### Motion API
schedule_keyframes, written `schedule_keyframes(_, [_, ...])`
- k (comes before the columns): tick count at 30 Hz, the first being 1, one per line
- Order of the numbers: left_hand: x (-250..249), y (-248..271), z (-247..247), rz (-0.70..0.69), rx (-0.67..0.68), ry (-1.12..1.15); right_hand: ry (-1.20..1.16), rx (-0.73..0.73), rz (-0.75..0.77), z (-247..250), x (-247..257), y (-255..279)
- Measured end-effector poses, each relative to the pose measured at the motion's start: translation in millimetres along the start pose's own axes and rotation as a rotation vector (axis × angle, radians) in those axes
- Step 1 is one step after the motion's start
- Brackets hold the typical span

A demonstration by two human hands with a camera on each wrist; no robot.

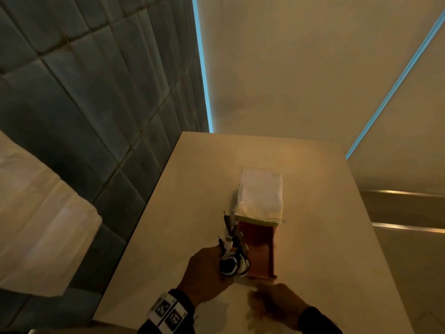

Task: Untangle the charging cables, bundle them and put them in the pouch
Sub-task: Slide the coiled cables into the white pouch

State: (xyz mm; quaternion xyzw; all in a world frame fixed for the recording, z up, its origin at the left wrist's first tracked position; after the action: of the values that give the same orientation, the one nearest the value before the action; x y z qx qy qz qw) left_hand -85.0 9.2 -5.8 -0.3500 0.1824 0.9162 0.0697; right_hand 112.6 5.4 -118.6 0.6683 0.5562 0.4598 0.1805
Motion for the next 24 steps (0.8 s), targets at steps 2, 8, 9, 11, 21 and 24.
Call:
schedule_keyframes(2, [-20.0,-3.9,7.1,-0.222,-0.026,-0.271,0.099,-0.026,0.013,-0.1,19.1,14.7])
schedule_keyframes(8, [-66.0,-20.9,-6.4,-0.625,0.130,-0.844,0.081,0.202,0.293,-38.1,87.4,57.9])
schedule_keyframes(9, [-64.9,-25.9,-10.0,-0.633,0.150,-0.909,0.014,0.311,0.258,-46.1,91.4,60.6])
schedule_keyframes(11, [-64.7,-35.9,-11.9,-0.673,0.142,-0.935,0.114,0.339,0.261,-56.0,95.7,65.9])
schedule_keyframes(21, [-65.2,-54.7,-16.6,-0.636,0.010,-1.032,0.245,0.342,0.319,-83.0,81.0,64.1])
schedule_keyframes(24, [-58.1,-57.4,-23.1,-0.605,0.004,-0.966,0.192,0.250,0.285,-75.2,76.6,59.4])
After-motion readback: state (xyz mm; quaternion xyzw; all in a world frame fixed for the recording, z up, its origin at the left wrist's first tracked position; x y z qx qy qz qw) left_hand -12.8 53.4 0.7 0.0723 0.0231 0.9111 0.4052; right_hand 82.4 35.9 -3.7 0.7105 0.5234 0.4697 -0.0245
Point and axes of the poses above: each hand's wrist, its own y-axis away from the middle knuckle, its own z-axis out of the back of the hand, x = y × z, the point moved 4 cm from there along -y, towards the middle knuckle, and after that the axes turned 13 degrees about x, right-handed, at the moved point
